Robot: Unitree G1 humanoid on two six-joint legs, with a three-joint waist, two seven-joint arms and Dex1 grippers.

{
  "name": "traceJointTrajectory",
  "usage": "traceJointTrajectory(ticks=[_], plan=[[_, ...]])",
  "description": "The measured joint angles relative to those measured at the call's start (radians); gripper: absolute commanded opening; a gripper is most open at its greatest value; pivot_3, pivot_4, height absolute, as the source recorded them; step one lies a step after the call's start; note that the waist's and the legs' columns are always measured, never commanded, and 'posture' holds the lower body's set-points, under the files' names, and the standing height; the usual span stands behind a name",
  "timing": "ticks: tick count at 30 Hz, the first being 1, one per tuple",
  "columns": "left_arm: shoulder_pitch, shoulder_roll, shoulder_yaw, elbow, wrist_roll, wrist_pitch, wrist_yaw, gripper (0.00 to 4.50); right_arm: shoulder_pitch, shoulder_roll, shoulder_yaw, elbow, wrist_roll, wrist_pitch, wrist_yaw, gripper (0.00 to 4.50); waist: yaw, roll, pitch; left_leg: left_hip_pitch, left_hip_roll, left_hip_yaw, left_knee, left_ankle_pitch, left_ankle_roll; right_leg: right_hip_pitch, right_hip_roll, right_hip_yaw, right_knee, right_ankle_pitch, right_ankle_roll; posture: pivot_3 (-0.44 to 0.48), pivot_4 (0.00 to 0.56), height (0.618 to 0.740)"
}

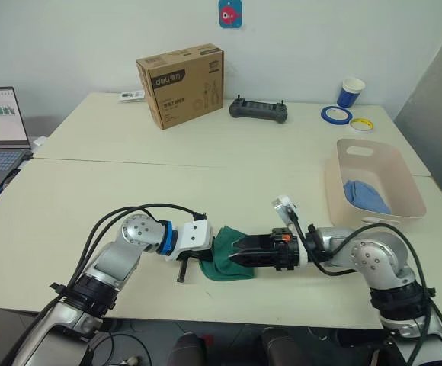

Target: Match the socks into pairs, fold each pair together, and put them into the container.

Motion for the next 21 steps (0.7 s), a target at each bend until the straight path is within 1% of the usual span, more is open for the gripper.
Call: traceJointTrajectory(ticks=[1,3,4,6,8,9,12,14,17,19,21], plan=[[0.000,0.001,0.000,-0.001,0.000,0.000,0.000,0.00,0.007,-0.011,0.006,0.006,-0.036,-0.033,-0.002,2.72,-0.001,0.000,0.000,0.000,0.000,0.000,0.000,0.000,0.000,0.000,0.000,0.000,0.000,0.000,0.000,0.000,0.150,0.740],[0.004,0.003,0.003,-0.009,0.000,0.001,-0.001,0.00,0.026,-0.018,0.035,0.029,-0.134,-0.152,0.000,2.02,-0.004,0.000,0.000,0.000,0.000,0.001,0.000,0.000,0.000,0.000,0.000,0.001,0.000,0.000,-0.001,0.000,0.150,0.740],[0.007,0.005,0.005,-0.015,-0.001,0.003,-0.003,0.00,0.029,-0.018,0.060,0.047,-0.180,-0.212,0.003,1.59,-0.005,0.000,0.000,0.000,0.000,0.001,-0.001,0.000,0.000,0.000,0.000,0.001,0.000,0.000,-0.001,0.000,0.150,0.740],[0.012,0.005,0.008,-0.021,-0.004,0.006,-0.005,0.00,0.032,-0.012,0.099,0.077,-0.251,-0.295,0.012,0.96,-0.005,0.000,0.000,0.000,0.000,0.001,-0.001,0.000,0.000,0.000,0.000,0.000,0.000,-0.001,-0.001,0.000,0.150,0.740],[0.012,0.005,0.009,-0.023,-0.009,0.014,-0.008,0.00,0.034,-0.011,0.141,0.102,-0.304,-0.361,0.031,0.24,-0.005,0.000,0.000,0.000,0.000,0.001,-0.001,0.000,0.000,0.000,0.000,0.000,-0.001,0.000,-0.001,0.000,0.150,0.740],[0.012,0.005,0.010,-0.025,-0.014,0.024,-0.010,0.00,0.036,-0.007,0.159,0.113,-0.329,-0.387,0.041,0.05,-0.005,0.000,0.000,0.000,0.000,0.001,-0.002,0.000,0.000,0.000,0.000,0.000,-0.001,0.000,-0.001,0.000,0.150,0.740],[0.012,0.011,0.017,-0.035,-0.035,0.061,-0.031,0.00,0.035,0.009,0.208,0.137,-0.378,-0.435,0.058,0.05,-0.005,-0.001,0.001,0.000,0.000,0.001,-0.002,0.000,0.000,-0.001,0.000,0.000,-0.001,0.001,0.002,0.000,0.150,0.740],[0.011,0.067,0.023,-0.067,-0.067,0.108,-0.082,0.00,0.034,0.011,0.246,0.158,-0.421,-0.462,0.073,0.05,-0.006,-0.003,0.002,0.000,0.001,0.001,-0.004,0.000,0.000,-0.002,0.001,0.000,-0.001,0.001,0.002,0.000,0.150,0.740],[-0.015,0.152,0.042,-0.086,-0.088,0.168,-0.145,0.00,0.031,0.014,0.253,0.175,-0.447,-0.484,0.094,0.05,-0.004,-0.003,0.003,-0.001,0.000,0.000,-0.007,0.000,0.000,-0.005,0.001,-0.001,-0.001,0.001,0.002,0.000,0.150,0.740],[-0.049,0.190,0.057,-0.115,-0.126,0.218,-0.193,0.00,0.033,0.018,0.247,0.177,-0.445,-0.486,0.106,0.05,-0.003,-0.003,0.003,-0.003,0.000,0.000,-0.007,0.000,0.000,-0.006,0.001,-0.001,-0.002,0.001,0.002,0.000,0.150,0.740],[-0.109,0.198,0.083,-0.177,-0.195,0.289,-0.229,0.00,0.035,0.023,0.240,0.176,-0.442,-0.484,0.111,0.05,0.002,-0.003,0.003,-0.009,0.000,0.000,-0.007,0.000,0.000,-0.011,0.001,-0.001,-0.002,0.001,0.002,0.000,0.150,0.740]])
